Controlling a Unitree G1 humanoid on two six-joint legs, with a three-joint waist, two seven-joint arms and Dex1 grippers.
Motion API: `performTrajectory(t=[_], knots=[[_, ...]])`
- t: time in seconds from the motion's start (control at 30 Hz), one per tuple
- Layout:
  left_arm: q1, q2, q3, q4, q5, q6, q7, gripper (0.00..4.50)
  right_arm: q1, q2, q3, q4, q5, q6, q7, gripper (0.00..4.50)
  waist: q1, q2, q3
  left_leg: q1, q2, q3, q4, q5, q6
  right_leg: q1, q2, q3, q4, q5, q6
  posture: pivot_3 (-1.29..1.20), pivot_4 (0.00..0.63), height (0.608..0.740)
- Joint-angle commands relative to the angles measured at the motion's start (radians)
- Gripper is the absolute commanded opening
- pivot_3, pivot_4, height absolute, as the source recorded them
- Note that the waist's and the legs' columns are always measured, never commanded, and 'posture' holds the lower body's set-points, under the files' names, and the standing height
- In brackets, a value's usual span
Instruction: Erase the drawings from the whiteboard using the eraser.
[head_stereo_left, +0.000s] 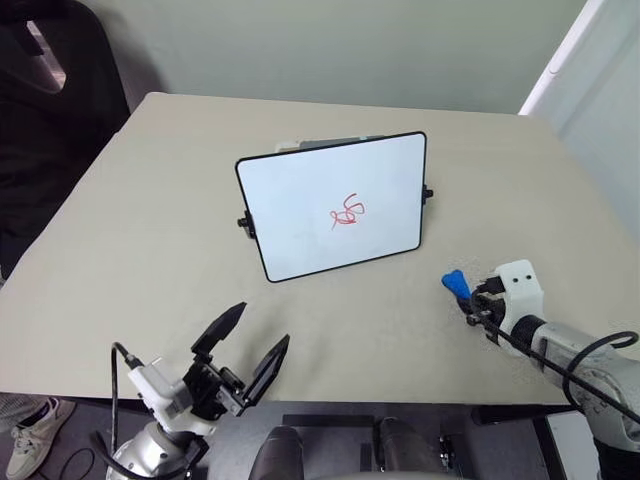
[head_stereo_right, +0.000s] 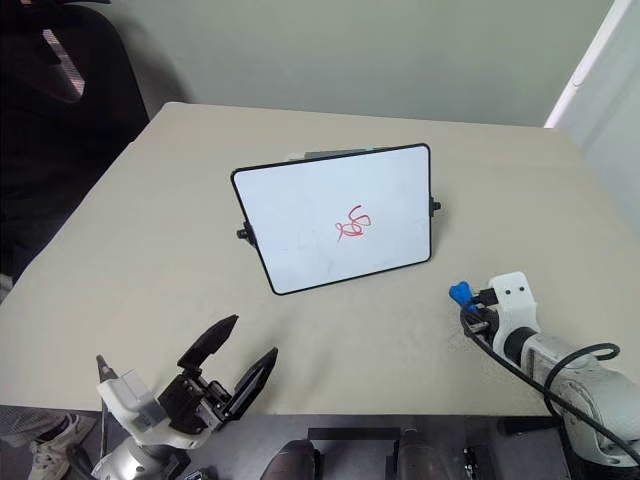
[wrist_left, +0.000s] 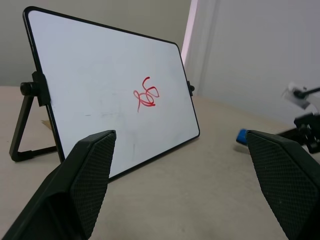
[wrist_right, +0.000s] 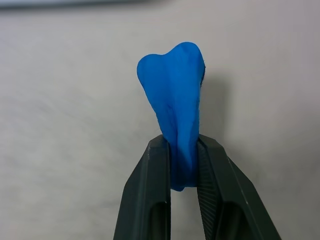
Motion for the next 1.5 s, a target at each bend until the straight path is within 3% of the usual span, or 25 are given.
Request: performTrajectory(t=[0.03,0.3,0.5,0.9,1.17,1.5], knots=[[0.003,-0.002,-0.003,-0.035,0.003,-0.019,-0.004,4.50,-0.132,0.009,-0.010,-0.095,0.060,0.005,0.007,0.42,-0.006,0.000,0.000,0.000,0.000,0.000,0.000,0.000,0.000,0.000,0.000,0.000,0.000,0.000,0.000,0.00,0.150,0.740],[-0.004,0.002,0.006,-0.026,-0.007,-0.017,-0.005,4.50,-0.422,0.091,0.200,0.026,0.009,0.031,-0.014,0.42,-0.006,0.000,0.000,0.003,0.000,-0.001,0.000,0.001,0.000,-0.004,0.000,0.000,0.001,0.001,-0.001,0.00,0.150,0.740],[-0.009,0.003,0.011,-0.023,-0.007,-0.015,-0.002,4.50,-0.517,0.104,0.318,0.122,-0.053,-0.018,0.027,0.42,0.002,0.000,0.000,0.000,0.001,-0.002,0.000,0.001,-0.001,-0.006,0.000,0.000,0.000,0.002,0.000,0.00,0.150,0.740],[-0.029,0.006,0.033,-0.005,-0.005,-0.018,0.001,4.50,-0.616,0.097,0.420,0.294,-0.195,-0.146,0.105,0.42,0.000,0.000,0.000,0.000,0.001,-0.002,0.001,0.002,-0.004,-0.005,0.000,0.000,0.000,0.003,0.001,0.00,0.150,0.740],[-0.035,0.003,0.033,0.003,0.001,-0.016,0.002,4.50,-0.694,0.158,0.465,0.411,-0.276,-0.192,0.123,0.42,0.000,0.000,0.000,0.000,0.001,-0.002,0.001,0.002,-0.005,-0.006,-0.001,0.000,0.000,0.003,0.001,0.00,0.150,0.740],[-0.048,0.002,0.039,0.019,-0.002,-0.011,0.008,4.50,-0.613,0.185,0.590,0.459,-0.362,-0.179,0.169,0.42,-0.005,0.000,0.000,0.001,0.002,-0.002,0.001,0.004,-0.009,-0.006,0.000,-0.001,0.001,0.005,-0.001,0.00,0.150,0.740]])
